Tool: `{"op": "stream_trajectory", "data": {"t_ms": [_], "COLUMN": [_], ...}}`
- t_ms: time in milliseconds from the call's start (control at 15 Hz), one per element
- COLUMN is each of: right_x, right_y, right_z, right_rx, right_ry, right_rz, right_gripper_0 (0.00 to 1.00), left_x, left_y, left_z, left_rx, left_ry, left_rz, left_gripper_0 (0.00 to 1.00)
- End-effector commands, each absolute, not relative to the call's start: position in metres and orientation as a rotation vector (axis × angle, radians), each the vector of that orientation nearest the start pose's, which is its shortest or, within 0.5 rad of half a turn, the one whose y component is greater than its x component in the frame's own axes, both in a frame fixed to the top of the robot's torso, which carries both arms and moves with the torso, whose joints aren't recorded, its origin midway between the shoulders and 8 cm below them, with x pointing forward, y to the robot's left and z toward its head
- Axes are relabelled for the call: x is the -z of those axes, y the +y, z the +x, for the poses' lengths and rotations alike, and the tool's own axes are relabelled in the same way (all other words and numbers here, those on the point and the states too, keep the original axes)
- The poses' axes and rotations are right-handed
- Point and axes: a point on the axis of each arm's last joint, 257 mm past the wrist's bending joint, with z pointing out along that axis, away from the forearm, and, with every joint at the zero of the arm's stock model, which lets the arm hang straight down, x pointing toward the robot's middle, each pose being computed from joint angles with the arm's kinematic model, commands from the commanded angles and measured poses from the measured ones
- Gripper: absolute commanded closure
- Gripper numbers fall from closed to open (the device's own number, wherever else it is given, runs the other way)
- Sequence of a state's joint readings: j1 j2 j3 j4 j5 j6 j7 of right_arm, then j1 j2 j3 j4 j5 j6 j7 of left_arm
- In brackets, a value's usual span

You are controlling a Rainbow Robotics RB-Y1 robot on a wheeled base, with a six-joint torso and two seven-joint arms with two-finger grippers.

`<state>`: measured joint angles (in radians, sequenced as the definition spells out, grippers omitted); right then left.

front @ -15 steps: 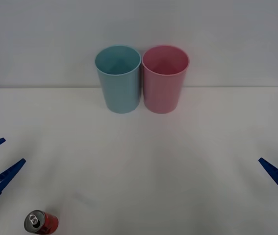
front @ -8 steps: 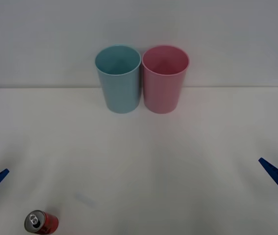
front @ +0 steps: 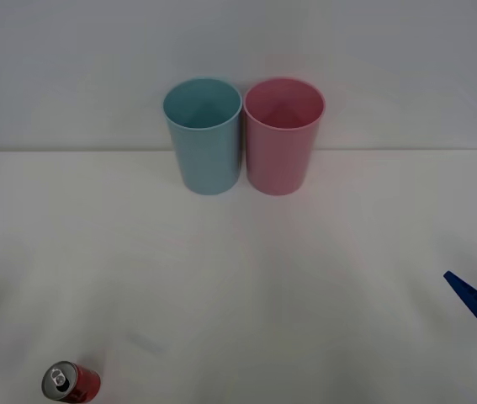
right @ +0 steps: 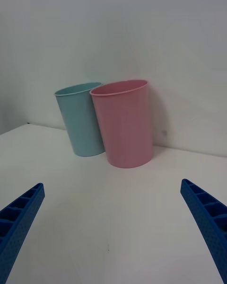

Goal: Grasp the object on the table and drop it into the matching bin: aluminum can to the light blue bin, PET bottle to the pink bin.

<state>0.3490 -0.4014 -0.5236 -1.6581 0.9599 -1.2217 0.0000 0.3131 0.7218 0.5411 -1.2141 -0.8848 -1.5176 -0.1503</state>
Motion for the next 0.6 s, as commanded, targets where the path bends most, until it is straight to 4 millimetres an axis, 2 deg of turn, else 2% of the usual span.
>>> {"op": "stream_trajectory", "data": {"t_ms": [67, 267, 600], "right_x": [0.169, 0.169, 0.169], "right_y": [-0.330, -0.330, -0.330], "right_z": [0.342, 0.342, 0.342], "right_rx": [-0.567, -0.567, -0.567], "right_ry": [1.441, 1.441, 1.441], "right_rz": [-0.465, -0.465, -0.465], "right_gripper_0": [0.00, 0.00, 0.00], "left_x": [0.217, 0.236, 0.265], "left_y": [0.432, 0.443, 0.430], "left_z": [0.280, 0.270, 0.249], "left_rx": [0.555, 0.489, 0.502], "left_ry": [1.624, 1.674, 1.694], "left_rz": [0.760, 0.891, 1.039], "left_gripper_0": [0.00, 0.00, 0.00]}}
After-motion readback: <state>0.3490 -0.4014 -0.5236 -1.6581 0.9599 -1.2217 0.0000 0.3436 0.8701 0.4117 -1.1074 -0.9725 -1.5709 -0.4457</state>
